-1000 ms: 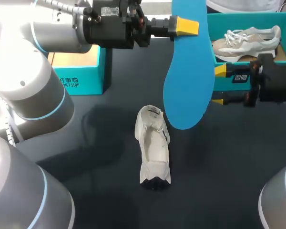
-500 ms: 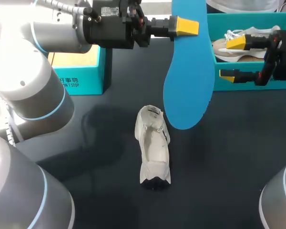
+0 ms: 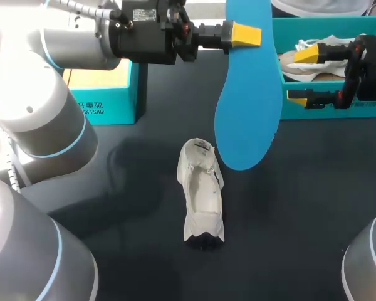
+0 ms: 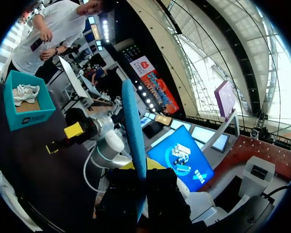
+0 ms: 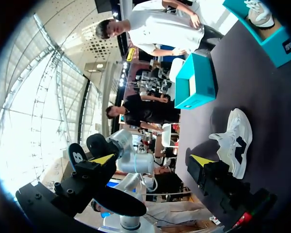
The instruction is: Take the shoe out of the shoebox, open the shoe tongue, remove and reinsert the insole, then place the shoe into the shoebox
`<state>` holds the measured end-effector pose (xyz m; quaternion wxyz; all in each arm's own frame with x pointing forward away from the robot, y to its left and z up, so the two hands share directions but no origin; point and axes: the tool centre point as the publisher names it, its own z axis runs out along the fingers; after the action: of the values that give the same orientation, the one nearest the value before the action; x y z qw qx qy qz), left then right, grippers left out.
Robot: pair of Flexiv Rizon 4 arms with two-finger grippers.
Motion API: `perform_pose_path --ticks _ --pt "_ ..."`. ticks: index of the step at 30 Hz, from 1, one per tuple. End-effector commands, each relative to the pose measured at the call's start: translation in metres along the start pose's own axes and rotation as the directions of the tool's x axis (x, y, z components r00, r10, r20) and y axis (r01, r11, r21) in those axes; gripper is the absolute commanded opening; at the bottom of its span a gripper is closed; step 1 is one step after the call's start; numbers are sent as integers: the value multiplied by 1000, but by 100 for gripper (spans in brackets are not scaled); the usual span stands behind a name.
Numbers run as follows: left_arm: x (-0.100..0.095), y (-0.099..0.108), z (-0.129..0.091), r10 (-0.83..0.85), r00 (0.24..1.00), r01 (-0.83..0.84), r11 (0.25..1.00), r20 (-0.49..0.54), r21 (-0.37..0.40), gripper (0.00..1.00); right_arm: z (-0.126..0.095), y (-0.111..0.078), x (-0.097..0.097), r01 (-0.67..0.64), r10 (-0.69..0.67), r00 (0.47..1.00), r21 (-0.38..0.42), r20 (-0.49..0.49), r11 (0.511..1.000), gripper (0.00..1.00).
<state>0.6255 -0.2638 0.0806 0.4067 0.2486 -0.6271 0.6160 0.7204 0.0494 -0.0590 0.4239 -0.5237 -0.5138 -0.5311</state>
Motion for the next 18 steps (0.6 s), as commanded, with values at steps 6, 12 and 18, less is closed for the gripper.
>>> perform_pose_path --ticks 6,12,18 --pt "-30 20 -14 829 552 -803 557 90 -210 0 1 2 -1 0 0 1000 3 0 1000 100" --pt "-43 25 -21 984 175 -977 175 13 -118 0 1 2 -1 0 0 1000 3 0 1000 100" --pt "-45 24 -21 987 162 -981 162 16 -109 0 1 2 -1 0 0 1000 3 0 1000 100"
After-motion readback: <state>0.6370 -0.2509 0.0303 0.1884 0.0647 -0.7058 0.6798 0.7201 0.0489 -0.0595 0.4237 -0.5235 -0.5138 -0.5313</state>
